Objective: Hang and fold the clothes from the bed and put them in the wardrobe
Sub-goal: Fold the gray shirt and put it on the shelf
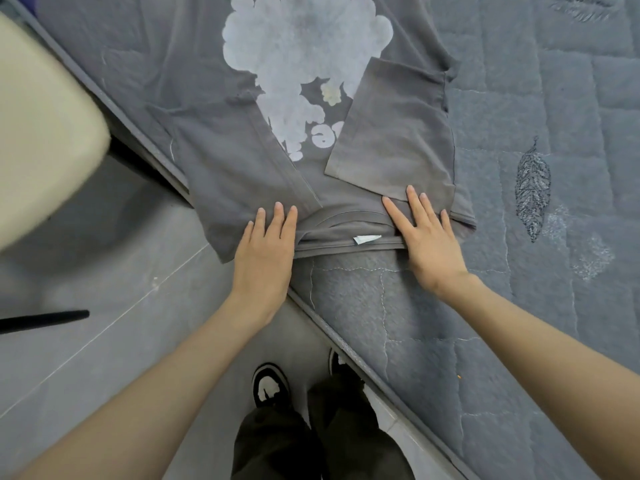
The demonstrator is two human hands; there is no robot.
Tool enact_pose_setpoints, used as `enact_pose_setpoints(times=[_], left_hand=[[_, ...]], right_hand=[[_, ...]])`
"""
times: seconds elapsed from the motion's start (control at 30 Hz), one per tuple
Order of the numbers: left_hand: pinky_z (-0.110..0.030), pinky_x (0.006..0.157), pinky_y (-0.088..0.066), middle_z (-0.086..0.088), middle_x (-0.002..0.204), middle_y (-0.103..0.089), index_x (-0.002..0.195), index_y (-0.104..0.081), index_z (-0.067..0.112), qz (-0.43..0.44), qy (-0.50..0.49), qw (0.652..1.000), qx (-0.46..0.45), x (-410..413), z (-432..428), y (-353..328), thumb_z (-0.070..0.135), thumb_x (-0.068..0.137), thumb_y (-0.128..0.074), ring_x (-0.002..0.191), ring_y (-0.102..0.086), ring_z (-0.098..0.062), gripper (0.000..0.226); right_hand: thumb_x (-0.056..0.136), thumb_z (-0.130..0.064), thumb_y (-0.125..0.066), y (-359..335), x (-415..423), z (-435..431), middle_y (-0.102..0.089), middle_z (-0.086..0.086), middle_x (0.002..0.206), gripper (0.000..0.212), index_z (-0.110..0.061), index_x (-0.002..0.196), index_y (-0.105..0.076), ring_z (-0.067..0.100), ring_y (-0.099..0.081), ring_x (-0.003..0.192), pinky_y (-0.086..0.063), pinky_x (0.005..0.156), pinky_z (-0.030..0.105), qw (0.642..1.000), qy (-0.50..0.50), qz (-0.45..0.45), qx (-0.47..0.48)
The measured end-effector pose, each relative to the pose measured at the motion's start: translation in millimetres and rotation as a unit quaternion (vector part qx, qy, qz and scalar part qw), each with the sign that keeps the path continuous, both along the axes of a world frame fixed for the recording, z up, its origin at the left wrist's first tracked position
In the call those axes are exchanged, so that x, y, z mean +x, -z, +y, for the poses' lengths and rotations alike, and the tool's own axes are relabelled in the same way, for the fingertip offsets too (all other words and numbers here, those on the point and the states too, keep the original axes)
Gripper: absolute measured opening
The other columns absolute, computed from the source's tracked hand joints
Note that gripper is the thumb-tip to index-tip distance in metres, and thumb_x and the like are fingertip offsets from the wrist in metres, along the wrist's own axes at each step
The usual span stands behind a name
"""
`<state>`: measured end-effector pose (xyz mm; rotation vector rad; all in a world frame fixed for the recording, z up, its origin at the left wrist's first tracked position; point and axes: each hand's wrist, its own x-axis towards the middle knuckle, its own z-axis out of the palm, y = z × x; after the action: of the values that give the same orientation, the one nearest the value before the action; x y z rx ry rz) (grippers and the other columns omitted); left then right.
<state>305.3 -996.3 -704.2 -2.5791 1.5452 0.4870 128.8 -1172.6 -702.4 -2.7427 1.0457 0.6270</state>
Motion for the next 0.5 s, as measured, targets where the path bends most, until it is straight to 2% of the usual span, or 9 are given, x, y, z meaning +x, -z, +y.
enact_pose_setpoints(times=[0.13, 0.3, 0.5], left_hand=[[-0.04, 0.118, -0.013, -0.014, 0.16, -0.003, 0.152, 0.003, 0.012, -0.014, 0.031, 0.998, 0.06, -2.2, -0.3, -8.0, 0.001, 0.09, -0.051, 0.146, -0.01, -0.035, 0.082], [-0.039, 0.119, -0.013, -0.016, 0.159, 0.0, 0.152, 0.002, 0.01, 0.037, -0.005, 0.988, 0.149, -17.3, -2.3, -35.2, -0.002, 0.088, -0.056, 0.146, -0.006, -0.036, 0.087], [-0.036, 0.116, -0.016, -0.01, 0.16, -0.004, 0.153, -0.002, 0.013, 0.065, -0.056, 0.984, 0.156, -40.3, -0.4, -78.2, -0.007, 0.09, -0.05, 0.146, -0.011, -0.031, 0.082]], right_hand=[[0.083, 0.015, -0.047, -8.7, 0.9, -6.8, 0.017, 0.007, 0.16, 0.101, -0.035, 0.151, 0.008, 0.033, 0.004, 0.148, -0.013, 0.117, 0.051, 0.999, -0.012, 0.03, 0.035], [0.087, 0.011, -0.048, -35.8, -1.0, -13.1, 0.009, 0.005, 0.161, 0.094, -0.037, 0.152, -0.001, 0.035, -0.002, 0.147, -0.016, 0.116, 0.053, 0.993, -0.031, 0.077, 0.088], [0.092, 0.002, -0.051, -72.3, -13.2, -20.4, 0.003, 0.007, 0.161, 0.085, -0.037, 0.152, -0.005, 0.037, -0.009, 0.146, -0.016, 0.116, 0.056, 0.986, -0.071, 0.109, 0.106]])
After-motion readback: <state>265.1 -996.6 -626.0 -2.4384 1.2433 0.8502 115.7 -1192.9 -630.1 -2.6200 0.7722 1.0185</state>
